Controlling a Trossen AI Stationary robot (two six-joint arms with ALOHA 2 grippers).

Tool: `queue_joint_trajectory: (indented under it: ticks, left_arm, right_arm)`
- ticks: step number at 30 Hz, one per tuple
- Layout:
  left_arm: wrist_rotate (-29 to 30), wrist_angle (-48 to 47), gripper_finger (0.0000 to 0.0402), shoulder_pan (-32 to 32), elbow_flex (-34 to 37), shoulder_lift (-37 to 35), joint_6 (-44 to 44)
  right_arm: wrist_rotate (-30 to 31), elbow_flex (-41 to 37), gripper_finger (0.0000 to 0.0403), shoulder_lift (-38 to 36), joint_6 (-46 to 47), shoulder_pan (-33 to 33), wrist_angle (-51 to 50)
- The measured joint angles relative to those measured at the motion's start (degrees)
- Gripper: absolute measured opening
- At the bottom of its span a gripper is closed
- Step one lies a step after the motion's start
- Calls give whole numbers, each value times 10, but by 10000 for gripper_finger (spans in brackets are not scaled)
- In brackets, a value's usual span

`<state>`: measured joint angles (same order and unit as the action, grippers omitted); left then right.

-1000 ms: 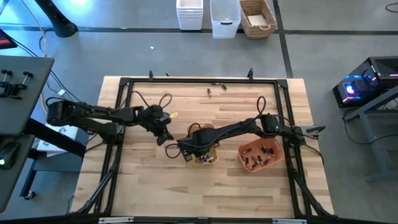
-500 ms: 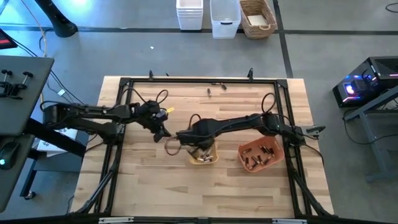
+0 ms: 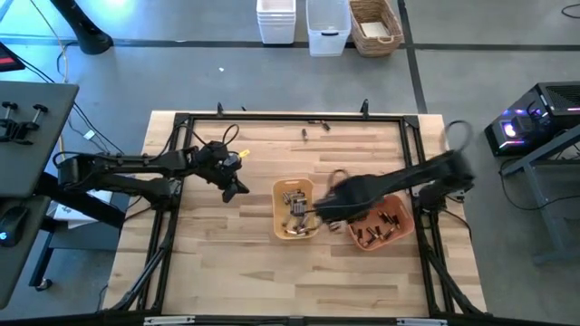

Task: Sort batteries
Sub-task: Move the black battery at the yellow bin to the orange bin, then adjust the yellow bin

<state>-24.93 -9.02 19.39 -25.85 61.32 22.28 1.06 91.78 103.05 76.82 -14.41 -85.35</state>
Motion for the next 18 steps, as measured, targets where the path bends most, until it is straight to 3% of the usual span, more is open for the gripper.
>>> queue_joint_trajectory:
  ticks: [6,10,14,18]
  left_arm:
    - [0,-1,0,12,0,0,-6]
    - [-2,-2,0,13,0,0,-1]
    - [-31,-50,0,-4,-39,-3,-23]
    - [6,-80,0,-41,-86,7,-68]
  right_arm:
    - [-73,-193,16,-146,144,-19,71]
    - [-77,-268,25,-172,195,-29,157]
    - [-107,-324,99,-172,223,-39,158]
    - [-120,-334,182,-172,220,-42,162]
